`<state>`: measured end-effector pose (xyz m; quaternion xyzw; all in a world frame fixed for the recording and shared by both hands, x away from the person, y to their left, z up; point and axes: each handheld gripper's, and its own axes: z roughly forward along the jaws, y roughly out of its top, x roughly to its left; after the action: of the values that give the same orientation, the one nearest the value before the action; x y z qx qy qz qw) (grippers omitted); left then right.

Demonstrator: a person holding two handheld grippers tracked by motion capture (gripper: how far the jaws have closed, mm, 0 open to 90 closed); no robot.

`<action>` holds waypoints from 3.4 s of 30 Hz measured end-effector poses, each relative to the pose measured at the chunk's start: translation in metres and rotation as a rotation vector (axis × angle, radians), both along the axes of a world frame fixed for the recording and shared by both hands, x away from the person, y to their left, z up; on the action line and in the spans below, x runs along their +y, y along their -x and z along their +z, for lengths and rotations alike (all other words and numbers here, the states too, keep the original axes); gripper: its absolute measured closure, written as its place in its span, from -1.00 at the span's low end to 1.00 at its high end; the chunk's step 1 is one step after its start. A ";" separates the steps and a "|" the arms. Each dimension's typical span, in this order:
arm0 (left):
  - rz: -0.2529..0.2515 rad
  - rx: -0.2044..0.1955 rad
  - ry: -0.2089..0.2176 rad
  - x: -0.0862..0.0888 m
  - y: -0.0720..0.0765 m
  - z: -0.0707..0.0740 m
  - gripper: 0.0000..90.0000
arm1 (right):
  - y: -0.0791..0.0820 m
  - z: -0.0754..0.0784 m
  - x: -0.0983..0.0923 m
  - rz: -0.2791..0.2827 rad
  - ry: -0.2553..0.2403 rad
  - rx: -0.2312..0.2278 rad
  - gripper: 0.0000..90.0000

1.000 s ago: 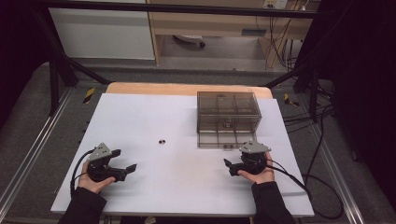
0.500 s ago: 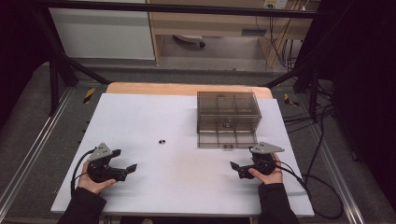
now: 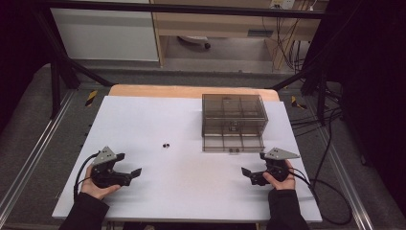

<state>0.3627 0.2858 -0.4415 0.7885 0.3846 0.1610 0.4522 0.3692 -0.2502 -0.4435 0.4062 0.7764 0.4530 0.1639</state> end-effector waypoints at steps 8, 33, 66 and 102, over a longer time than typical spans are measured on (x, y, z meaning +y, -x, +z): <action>0.003 0.004 -0.004 -0.003 0.000 0.001 -0.90 | 0.001 -0.002 -0.001 0.016 0.005 0.013 -0.99; -0.003 0.020 -0.029 -0.023 -0.005 0.016 -0.89 | 0.004 -0.003 0.000 0.038 -0.010 0.008 -0.99; 0.018 0.035 -0.082 -0.052 -0.041 0.031 -0.84 | 0.003 -0.005 0.000 0.012 0.001 0.008 -0.99; 0.108 0.080 -0.165 -0.090 -0.092 0.004 -0.17 | 0.003 -0.005 0.000 0.012 0.010 0.009 -0.99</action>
<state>0.4547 0.1956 -0.4371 0.8069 0.4296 0.1846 0.3608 0.3657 -0.2501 -0.4483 0.4029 0.7817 0.4484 0.1599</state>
